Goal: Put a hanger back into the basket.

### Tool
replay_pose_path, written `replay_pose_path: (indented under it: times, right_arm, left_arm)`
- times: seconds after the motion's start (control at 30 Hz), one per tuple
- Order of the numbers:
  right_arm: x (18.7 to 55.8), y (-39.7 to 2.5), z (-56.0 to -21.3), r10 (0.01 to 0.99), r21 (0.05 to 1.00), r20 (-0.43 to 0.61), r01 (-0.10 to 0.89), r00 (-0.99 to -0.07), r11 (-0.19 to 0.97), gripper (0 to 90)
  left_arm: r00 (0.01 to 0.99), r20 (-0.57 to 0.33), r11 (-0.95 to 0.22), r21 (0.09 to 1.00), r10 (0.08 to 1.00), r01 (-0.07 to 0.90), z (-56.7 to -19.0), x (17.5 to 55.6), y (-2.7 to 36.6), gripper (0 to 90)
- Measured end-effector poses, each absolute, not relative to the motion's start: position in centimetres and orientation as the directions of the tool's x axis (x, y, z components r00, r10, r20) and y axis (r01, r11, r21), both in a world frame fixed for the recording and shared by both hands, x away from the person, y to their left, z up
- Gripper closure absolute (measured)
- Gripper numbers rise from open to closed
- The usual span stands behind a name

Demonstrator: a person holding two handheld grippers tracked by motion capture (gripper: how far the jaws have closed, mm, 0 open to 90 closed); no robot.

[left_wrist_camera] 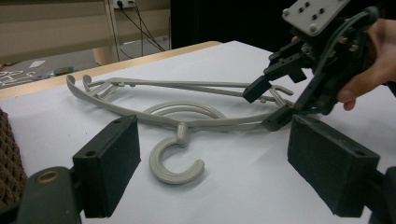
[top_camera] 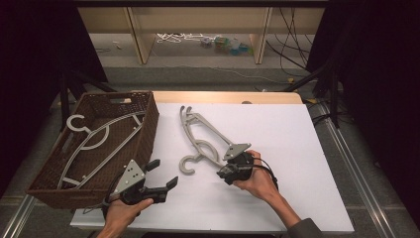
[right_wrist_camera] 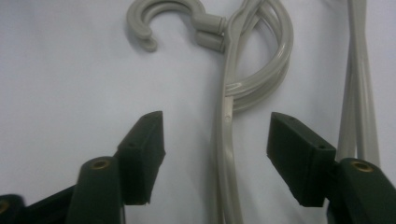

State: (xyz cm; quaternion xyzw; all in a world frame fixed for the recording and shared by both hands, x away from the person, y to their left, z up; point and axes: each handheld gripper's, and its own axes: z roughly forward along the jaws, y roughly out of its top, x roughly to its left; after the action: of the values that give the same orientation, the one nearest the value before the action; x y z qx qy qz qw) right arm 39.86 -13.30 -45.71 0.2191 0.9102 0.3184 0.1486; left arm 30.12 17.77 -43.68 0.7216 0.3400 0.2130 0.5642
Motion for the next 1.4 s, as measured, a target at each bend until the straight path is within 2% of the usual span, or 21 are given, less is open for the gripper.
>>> replay_pose_path:
  times: [0.43,0.57,0.7,1.4]
  right_arm:
    - [41.9,-11.9,-47.2,0.480,0.577,-0.085,0.350,-0.873,0.738,64.8]
    - [42.3,-12.1,-47.4,0.485,0.552,-0.083,0.365,-0.871,0.750,69.5]
    - [42.4,-12.2,-47.4,0.486,0.570,-0.069,0.366,-0.871,0.736,77.5]
    - [41.9,-11.8,-46.7,0.504,0.552,-0.091,0.378,-0.859,0.743,81.5]
  left_arm:
    - [0.677,-0.079,-0.128,0.960,0.732,0.250,-43.7,30.2,17.9,17.2]
    - [0.675,-0.082,-0.125,0.960,0.733,0.252,-43.7,30.2,17.9,17.3]
    - [0.675,-0.080,-0.126,0.959,0.734,0.252,-43.7,30.2,17.9,17.4]
    - [0.675,-0.079,-0.131,0.958,0.734,0.255,-43.7,30.2,18.0,17.9]
